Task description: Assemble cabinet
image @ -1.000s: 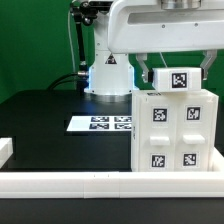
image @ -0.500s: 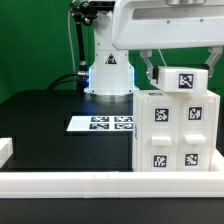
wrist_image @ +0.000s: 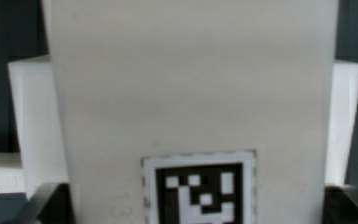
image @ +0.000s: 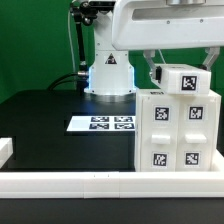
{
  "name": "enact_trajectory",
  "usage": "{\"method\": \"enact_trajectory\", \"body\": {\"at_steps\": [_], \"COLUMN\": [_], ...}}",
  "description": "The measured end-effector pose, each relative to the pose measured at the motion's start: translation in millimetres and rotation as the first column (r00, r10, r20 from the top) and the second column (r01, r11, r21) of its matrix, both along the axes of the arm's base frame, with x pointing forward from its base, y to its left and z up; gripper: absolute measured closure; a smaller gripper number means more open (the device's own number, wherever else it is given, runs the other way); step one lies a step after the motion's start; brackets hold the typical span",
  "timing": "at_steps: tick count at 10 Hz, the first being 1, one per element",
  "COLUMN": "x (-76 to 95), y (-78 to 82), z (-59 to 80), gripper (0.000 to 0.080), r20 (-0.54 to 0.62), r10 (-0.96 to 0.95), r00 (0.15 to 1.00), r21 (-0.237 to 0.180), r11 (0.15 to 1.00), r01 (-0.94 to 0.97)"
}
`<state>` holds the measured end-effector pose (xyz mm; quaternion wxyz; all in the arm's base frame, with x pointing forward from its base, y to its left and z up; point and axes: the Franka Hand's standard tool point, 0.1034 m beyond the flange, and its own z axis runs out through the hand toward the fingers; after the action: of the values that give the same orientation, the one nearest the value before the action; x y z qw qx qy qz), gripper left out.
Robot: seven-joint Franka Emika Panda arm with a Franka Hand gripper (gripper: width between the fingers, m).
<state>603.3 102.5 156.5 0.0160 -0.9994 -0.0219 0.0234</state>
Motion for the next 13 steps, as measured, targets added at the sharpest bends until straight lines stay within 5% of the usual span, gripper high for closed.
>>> {"method": "enact_trajectory", "body": {"at_steps": [4, 7, 9, 11, 13], "x": [0.0, 0.0, 0.7, 8.4, 8.0], "y": [-0.3, -1.6, -2.7, -4.1, -4.8], "z": [-0.1, 0.1, 0.2, 1.9, 1.8], "gripper": [0.0245, 0.0244, 0.0243, 0.0243, 0.0243], "r20": [0.0, 0.002, -0.011, 0.0, -0.011], "r10": [-0.001, -0.18, -0.395, -0.597, -0.677], "r00": [1.0, 0.984, 0.919, 0.802, 0.736], "r21": [0.0, 0.005, 0.011, 0.084, 0.081], "r11": [1.0, 0.984, 0.918, 0.799, 0.733], "r01": [0.001, 0.18, 0.395, 0.595, 0.676]}}
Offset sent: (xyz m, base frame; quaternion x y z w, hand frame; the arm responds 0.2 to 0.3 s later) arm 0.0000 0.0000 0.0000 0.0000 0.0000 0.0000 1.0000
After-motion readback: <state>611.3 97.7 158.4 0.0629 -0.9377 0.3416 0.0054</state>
